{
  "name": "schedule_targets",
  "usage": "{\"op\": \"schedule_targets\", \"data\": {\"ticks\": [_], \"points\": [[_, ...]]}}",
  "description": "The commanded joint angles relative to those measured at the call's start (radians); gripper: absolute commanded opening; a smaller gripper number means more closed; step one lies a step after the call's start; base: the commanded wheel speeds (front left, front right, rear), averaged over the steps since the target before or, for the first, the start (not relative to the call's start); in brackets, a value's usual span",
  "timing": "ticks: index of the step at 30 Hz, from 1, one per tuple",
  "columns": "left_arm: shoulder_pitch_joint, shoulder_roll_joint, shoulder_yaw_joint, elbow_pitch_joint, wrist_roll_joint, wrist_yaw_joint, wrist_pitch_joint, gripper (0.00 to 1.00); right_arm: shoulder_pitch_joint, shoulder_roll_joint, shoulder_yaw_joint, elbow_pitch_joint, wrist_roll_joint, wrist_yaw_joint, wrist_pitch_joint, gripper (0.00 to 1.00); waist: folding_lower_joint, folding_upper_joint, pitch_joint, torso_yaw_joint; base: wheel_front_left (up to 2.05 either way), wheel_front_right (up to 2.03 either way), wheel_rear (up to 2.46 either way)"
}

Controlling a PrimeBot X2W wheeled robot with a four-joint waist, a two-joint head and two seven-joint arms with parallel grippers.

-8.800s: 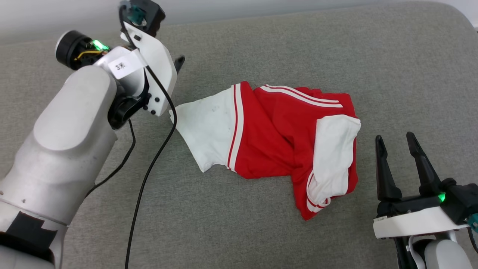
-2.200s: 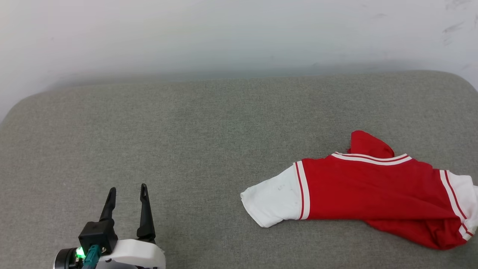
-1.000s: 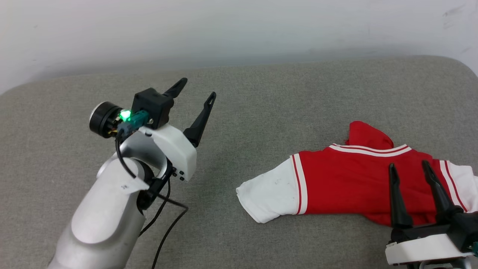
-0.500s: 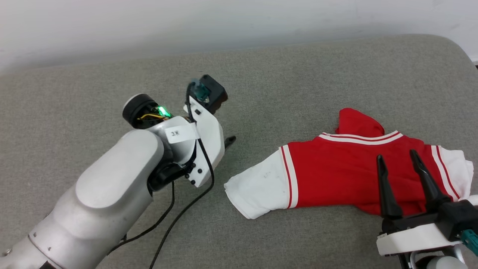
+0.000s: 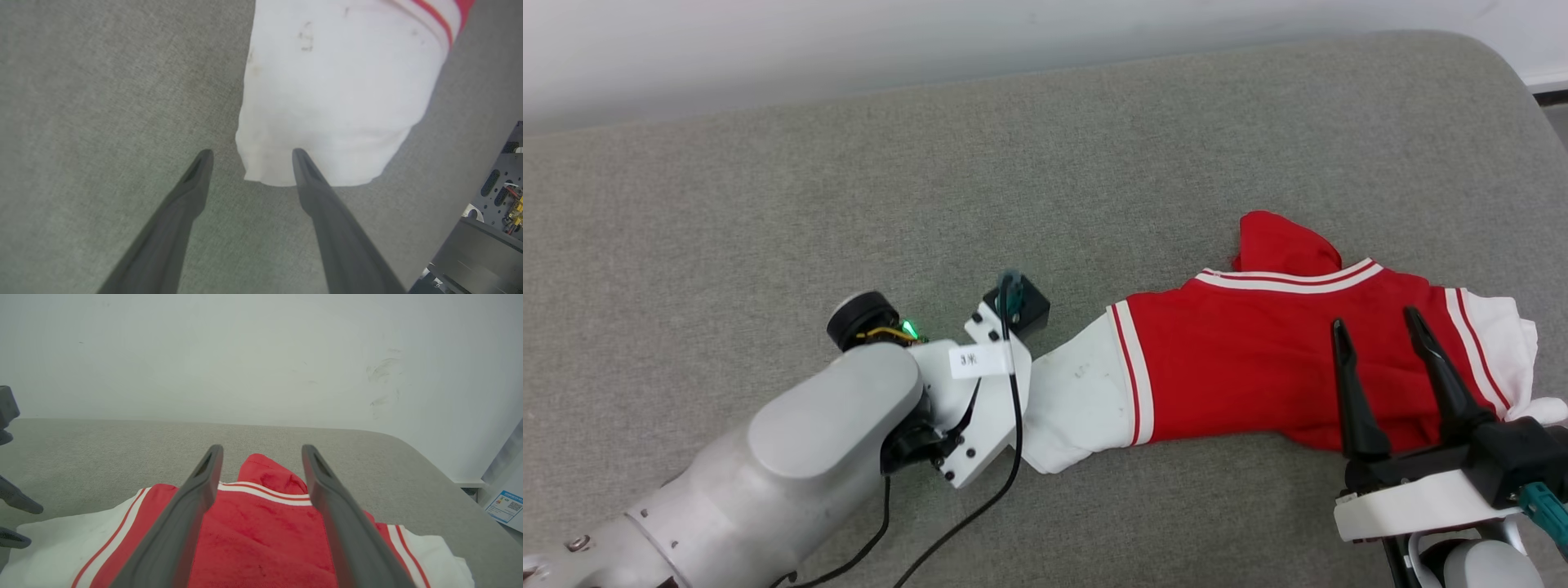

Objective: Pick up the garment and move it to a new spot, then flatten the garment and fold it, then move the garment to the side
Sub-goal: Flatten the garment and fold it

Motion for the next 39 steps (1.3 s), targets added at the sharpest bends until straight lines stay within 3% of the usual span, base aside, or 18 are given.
{"op": "schedule_targets", "data": {"ticks": [1,7,8,9,14,22,32,39], "points": [[0.0,0.001,-0.022,0.018,0.0,0.0,-0.01,1.0,-0.011,0.002,0.003,0.0,0.009,-0.001,-0.002,1.0,-0.0001,0.0,0.005,-0.003,0.0,0.0,0.0],[0.026,-0.019,-0.108,0.089,-0.039,0.0,-0.034,1.0,-0.016,0.002,0.007,-0.001,0.014,-0.001,-0.002,1.0,-0.0001,0.0,0.018,-0.006,0.0,0.0,0.0],[0.024,-0.022,-0.117,0.09,-0.039,0.0,-0.045,0.4,-0.016,0.002,0.005,0.0,0.013,-0.001,-0.002,1.0,-0.0001,0.0,0.019,-0.005,0.0,0.0,0.0],[0.019,-0.024,-0.122,0.09,-0.035,0.0,-0.063,0.0,-0.016,0.002,0.004,0.001,0.013,-0.001,-0.002,1.0,-0.0001,0.0,0.018,-0.003,0.0,0.0,0.0],[-0.02,-0.017,-0.106,0.082,-0.028,0.0,-0.219,0.0,-0.012,0.002,0.006,0.009,0.007,-0.001,-0.002,1.0,-0.0001,0.0,0.005,0.009,0.0,0.0,0.0],[-0.018,0.063,-0.017,0.018,-0.024,0.029,-0.431,0.0,0.023,0.002,-0.017,0.012,-0.002,-0.001,-0.002,1.0,-0.0001,0.0,-0.041,0.048,0.0,0.0,0.0],[-0.001,0.223,0.108,-0.077,-0.098,0.122,-0.467,0.0,0.028,0.002,-0.022,0.017,-0.007,-0.001,-0.002,1.0,-0.0001,0.0,-0.065,0.081,0.0,0.0,0.0],[0.055,0.334,0.145,-0.026,-0.145,0.175,-0.45,0.0,0.029,0.002,-0.036,0.02,-0.01,-0.001,-0.002,1.0,-0.0001,0.0,-0.052,0.065,0.0,0.0,0.0]]}}
